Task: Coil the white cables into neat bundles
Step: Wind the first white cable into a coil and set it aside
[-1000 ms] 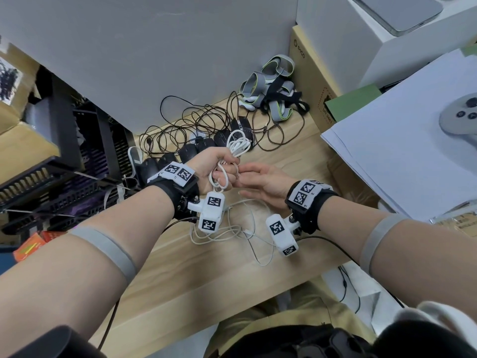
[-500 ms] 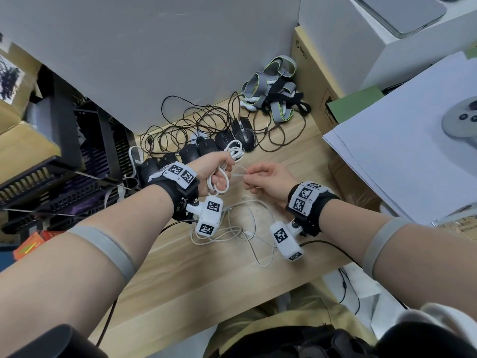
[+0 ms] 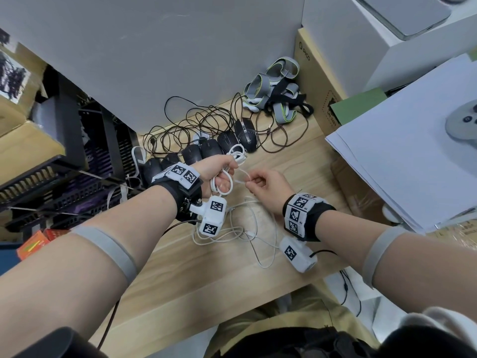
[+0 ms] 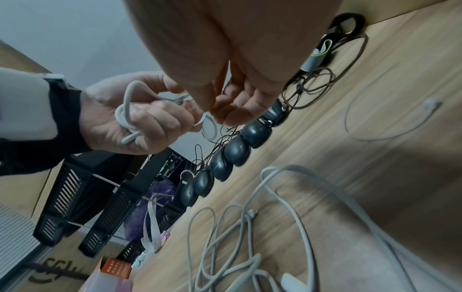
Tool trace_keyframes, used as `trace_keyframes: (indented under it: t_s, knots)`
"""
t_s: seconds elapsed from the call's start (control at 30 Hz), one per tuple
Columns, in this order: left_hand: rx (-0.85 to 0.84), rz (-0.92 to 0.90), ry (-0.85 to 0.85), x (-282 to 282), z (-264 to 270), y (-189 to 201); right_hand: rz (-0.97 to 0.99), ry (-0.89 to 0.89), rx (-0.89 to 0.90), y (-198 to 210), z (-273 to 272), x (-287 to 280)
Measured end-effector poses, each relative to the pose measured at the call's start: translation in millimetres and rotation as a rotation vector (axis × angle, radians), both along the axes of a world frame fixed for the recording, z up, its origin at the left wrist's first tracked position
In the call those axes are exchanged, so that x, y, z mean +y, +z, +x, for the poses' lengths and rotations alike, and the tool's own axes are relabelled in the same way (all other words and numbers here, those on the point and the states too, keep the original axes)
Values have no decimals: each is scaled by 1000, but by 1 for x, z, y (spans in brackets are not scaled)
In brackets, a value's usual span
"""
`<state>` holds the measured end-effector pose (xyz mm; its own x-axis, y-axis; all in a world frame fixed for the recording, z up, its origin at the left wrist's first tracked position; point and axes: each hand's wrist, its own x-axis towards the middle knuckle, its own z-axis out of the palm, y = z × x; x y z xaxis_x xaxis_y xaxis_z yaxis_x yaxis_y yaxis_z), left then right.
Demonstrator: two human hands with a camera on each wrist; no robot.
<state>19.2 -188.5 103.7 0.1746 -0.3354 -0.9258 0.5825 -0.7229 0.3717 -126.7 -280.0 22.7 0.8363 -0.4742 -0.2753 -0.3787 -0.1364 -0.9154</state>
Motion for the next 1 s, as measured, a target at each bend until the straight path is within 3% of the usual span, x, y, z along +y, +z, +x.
trace_keyframes:
  t_s: [0.43,0.83,1.0]
  knots:
    - [20,24,-27,-5,-2,3,-19,-210,-23,4,3,3]
    - [100,-50,52,-9,-6,1,199,-337,33,7,9,-2]
    - [-45,-27,-27,-9,-7,2,171,-324,94,7,14,1]
